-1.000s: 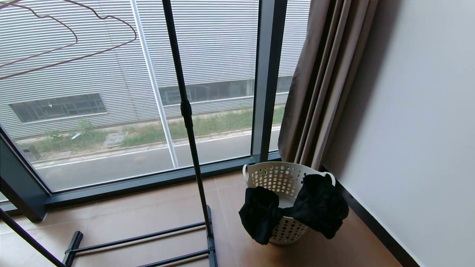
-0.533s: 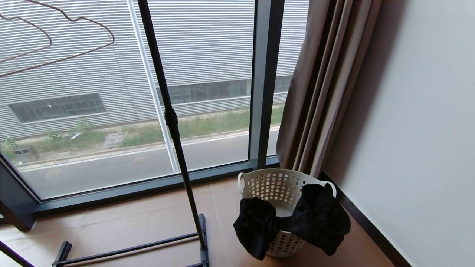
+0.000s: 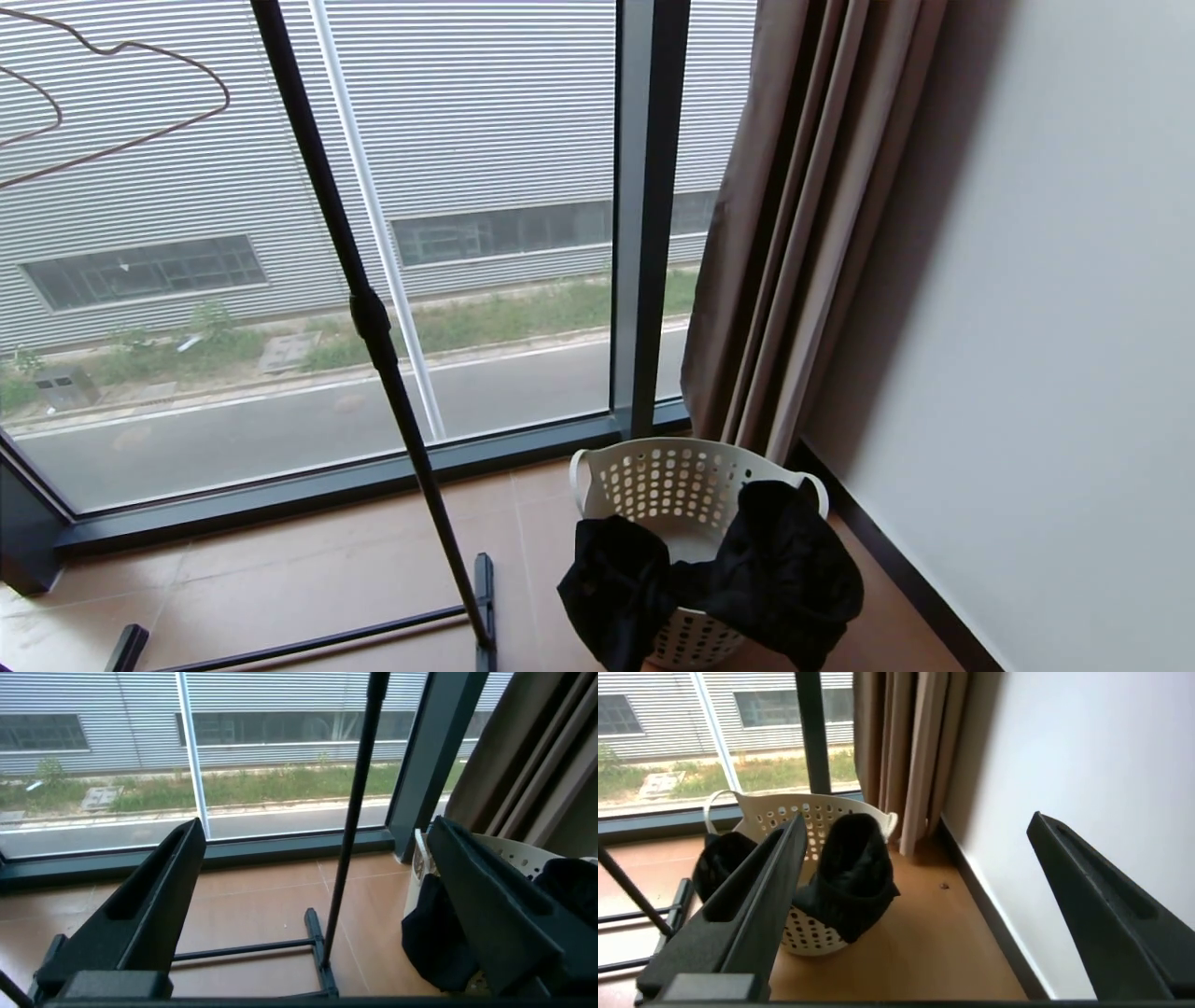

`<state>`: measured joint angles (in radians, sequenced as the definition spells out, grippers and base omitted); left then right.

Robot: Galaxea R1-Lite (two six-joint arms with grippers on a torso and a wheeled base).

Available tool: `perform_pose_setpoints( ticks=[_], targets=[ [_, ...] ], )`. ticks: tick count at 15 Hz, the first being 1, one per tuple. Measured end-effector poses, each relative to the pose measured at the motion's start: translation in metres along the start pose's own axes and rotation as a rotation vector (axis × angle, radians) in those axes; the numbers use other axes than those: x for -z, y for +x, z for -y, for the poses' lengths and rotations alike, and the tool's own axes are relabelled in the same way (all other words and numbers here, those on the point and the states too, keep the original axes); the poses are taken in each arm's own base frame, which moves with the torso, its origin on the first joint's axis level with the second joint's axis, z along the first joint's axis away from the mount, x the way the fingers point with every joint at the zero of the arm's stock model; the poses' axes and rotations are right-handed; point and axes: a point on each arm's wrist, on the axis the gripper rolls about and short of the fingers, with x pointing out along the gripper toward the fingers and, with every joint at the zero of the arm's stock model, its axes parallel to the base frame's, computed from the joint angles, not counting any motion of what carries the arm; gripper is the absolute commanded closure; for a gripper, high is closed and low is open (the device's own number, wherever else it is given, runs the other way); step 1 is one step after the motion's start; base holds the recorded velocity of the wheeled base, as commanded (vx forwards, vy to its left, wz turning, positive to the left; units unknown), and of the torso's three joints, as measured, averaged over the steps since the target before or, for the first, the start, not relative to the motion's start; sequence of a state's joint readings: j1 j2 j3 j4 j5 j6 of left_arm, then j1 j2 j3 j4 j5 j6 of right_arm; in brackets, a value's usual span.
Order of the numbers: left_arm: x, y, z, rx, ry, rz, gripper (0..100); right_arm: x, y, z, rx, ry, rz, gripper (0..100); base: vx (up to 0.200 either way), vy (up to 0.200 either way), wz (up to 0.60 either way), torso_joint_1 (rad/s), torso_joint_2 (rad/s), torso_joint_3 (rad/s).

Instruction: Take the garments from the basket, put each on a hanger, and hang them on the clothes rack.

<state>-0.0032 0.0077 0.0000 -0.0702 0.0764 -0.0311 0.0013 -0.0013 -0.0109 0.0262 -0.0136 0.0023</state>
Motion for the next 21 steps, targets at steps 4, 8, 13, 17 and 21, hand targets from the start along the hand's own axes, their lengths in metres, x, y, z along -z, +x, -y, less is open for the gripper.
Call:
perform_pose_setpoints(
  ticks=[4,8,13,17,21],
  targets=[
    [0.0,0.0,0.0,0.0,0.0,0.001,0,0.0003,0.0001,0.0,0.001,0.001,-0.001,0,0.0,-0.05,0.0,0.002,0.0,0.002],
    [0.0,-0.0001,0.0,-0.002,0.0,0.001,0,0.0,0.0,0.0001,0.001,0.002,0.0,0,0.0,0.0,0.0,0.0,0.0,0.0],
    [0.0,-0.0001,0.0,-0.001,0.0,0.001,0,0.0001,0.0,0.0,0.001,0.003,0.0,0,0.0,0.0,0.0,0.0,0.0,0.0],
    [0.0,-0.0001,0.0,-0.001,-0.001,0.001,0,-0.0001,0.0,0.0,-0.001,0.005,0.001,0,0.0,0.0,0.0,0.001,0.0,-0.068],
    [0.0,-0.0001,0.0,-0.001,-0.001,0.001,0,-0.0001,0.0,0.0,0.0,0.006,0.0,0,0.0,0.0,0.0,0.004,0.0,-0.184]
  ],
)
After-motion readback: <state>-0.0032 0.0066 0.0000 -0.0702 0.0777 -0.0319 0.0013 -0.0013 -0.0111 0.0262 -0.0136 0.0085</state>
